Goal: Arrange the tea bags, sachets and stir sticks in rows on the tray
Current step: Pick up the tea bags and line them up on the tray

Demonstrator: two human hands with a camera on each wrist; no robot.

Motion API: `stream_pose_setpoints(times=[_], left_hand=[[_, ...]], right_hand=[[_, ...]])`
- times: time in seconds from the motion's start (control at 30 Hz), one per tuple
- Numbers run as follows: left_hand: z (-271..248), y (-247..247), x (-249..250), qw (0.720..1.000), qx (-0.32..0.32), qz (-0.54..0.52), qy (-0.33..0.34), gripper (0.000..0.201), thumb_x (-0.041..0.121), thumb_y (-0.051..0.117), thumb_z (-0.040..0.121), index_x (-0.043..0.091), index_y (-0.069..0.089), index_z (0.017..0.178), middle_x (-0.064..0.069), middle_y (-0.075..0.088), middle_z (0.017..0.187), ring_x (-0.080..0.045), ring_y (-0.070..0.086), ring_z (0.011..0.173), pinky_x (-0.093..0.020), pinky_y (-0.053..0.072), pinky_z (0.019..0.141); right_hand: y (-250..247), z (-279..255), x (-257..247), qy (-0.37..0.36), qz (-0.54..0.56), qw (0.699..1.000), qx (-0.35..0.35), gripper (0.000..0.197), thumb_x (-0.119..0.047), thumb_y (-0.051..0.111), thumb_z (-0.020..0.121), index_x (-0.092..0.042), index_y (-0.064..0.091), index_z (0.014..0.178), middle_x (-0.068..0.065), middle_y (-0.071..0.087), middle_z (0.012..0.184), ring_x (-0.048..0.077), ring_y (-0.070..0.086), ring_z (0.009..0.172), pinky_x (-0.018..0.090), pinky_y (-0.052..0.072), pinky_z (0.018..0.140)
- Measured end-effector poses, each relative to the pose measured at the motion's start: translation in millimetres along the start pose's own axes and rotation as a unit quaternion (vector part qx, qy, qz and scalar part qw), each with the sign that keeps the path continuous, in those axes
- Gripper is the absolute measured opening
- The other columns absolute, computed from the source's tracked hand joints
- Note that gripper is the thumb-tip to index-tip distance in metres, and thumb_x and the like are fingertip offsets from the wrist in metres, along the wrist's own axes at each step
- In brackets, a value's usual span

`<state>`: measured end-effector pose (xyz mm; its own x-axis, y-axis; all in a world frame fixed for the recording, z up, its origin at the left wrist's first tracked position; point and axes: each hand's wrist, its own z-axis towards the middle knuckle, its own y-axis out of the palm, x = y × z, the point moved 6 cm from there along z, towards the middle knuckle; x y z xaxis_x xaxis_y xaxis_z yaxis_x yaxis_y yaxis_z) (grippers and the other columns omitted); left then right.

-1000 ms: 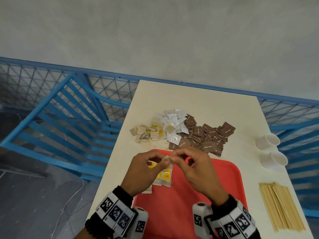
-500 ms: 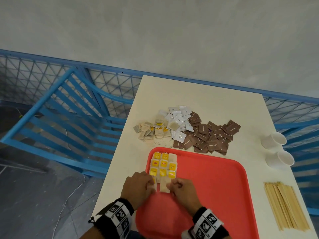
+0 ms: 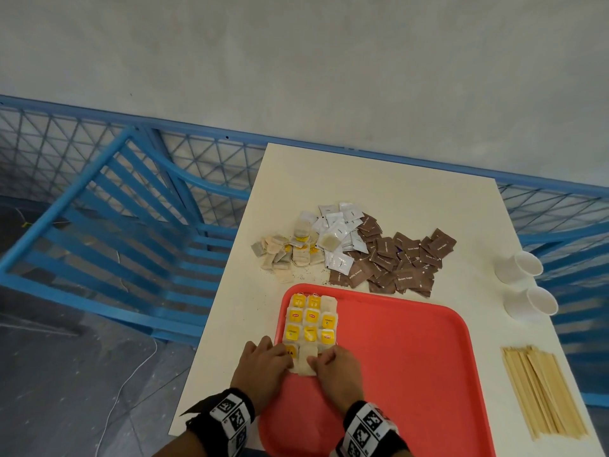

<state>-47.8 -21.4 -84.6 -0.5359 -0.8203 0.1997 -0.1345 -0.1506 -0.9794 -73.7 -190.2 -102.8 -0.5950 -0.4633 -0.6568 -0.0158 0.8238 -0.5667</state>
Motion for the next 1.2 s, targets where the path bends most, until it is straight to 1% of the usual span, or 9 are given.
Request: stream_pose_setpoints(times=[0.17,0.37,0.53,0.6,0.73,0.83,0.97,1.1,1.2], left_hand=[[-3,-9,5,0.999,0.011,-0.041,0.016,0.01,0.034,0.061,0.068,0.036,0.066,0.076,0.021,0.062,0.084,-0.009,0.042,0.078,-0.028,0.044,0.055],[1,-14,6,0.999,0.006,-0.051,0.015,0.032,0.058,0.057,0.075,0.036,0.067,0.096,0.022,0.065,0.1,-0.009,0.05,0.087,-0.028,0.031,0.073],[7,-37,2,0.993,0.047,-0.106,-0.024,0.025,0.054,0.053,0.087,0.038,0.066,0.1,0.02,0.063,0.103,-0.007,0.054,0.095,-0.029,0.044,0.077],[10,-46,-2,0.987,0.055,-0.141,-0.049,0.024,0.052,0.05,0.088,0.037,0.066,0.096,0.019,0.063,0.095,-0.008,0.057,0.089,-0.029,0.044,0.075],[13,-61,-16,0.95,0.082,-0.283,-0.107,0.027,0.051,0.047,0.09,0.034,0.067,0.093,0.019,0.064,0.082,-0.001,0.057,0.076,-0.028,0.05,0.07],[7,-68,-21,0.922,0.105,-0.35,-0.127,0.029,0.054,0.048,0.089,0.033,0.068,0.092,0.02,0.065,0.081,-0.002,0.06,0.077,-0.023,0.052,0.069],[-4,-62,-25,0.912,0.091,-0.375,-0.139,0.025,0.057,0.049,0.09,0.039,0.067,0.092,0.022,0.066,0.084,-0.003,0.062,0.081,-0.023,0.052,0.07],[-15,-57,-34,0.911,0.08,-0.373,-0.158,0.008,0.054,0.05,0.09,0.057,0.057,0.086,0.021,0.064,0.082,-0.001,0.061,0.078,-0.024,0.051,0.069],[-15,-57,-39,0.905,0.073,-0.381,-0.172,0.009,0.051,0.052,0.09,0.048,0.061,0.088,0.022,0.065,0.082,-0.002,0.062,0.078,-0.025,0.052,0.069]], right_hand=[[-4,-4,-7,-0.008,-0.029,0.999,-0.01,0.028,-0.033,0.076,0.078,-0.017,0.055,0.068,-0.008,0.062,0.068,0.009,0.057,0.067,0.022,0.042,0.058],[-46,2,-44,-0.078,-0.042,0.996,-0.001,0.029,-0.028,0.075,0.081,-0.019,0.054,0.063,-0.007,0.06,0.061,0.002,0.05,0.057,0.019,0.039,0.053],[-73,27,-87,-0.131,-0.087,0.987,-0.026,0.024,-0.03,0.074,0.083,-0.018,0.062,0.066,-0.01,0.06,0.061,0.0,0.053,0.057,0.016,0.038,0.053],[-76,45,-121,-0.177,-0.133,0.974,-0.037,0.018,-0.025,0.068,0.088,-0.02,0.066,0.071,-0.012,0.063,0.067,-0.002,0.057,0.063,0.017,0.042,0.059],[-60,105,-176,-0.221,-0.27,0.937,-0.014,0.012,-0.024,0.057,0.092,-0.019,0.068,0.092,0.002,0.067,0.098,0.021,0.064,0.093,0.034,0.052,0.076],[-30,138,-198,-0.271,-0.366,0.89,-0.035,0.024,-0.02,0.055,0.092,-0.014,0.061,0.115,0.007,0.06,0.116,0.028,0.057,0.11,0.041,0.052,0.088],[11,165,-201,-0.321,-0.461,0.825,-0.061,0.035,-0.023,0.053,0.092,-0.012,0.048,0.125,0.008,0.047,0.126,0.031,0.046,0.117,0.044,0.052,0.085],[26,180,-191,-0.327,-0.49,0.806,-0.053,0.028,-0.022,0.047,0.099,-0.01,0.05,0.124,0.01,0.044,0.127,0.032,0.048,0.116,0.044,0.053,0.081],[24,183,-188,-0.341,-0.49,0.801,-0.031,0.026,-0.019,0.043,0.101,-0.008,0.051,0.123,0.011,0.048,0.125,0.032,0.052,0.115,0.042,0.053,0.079]])
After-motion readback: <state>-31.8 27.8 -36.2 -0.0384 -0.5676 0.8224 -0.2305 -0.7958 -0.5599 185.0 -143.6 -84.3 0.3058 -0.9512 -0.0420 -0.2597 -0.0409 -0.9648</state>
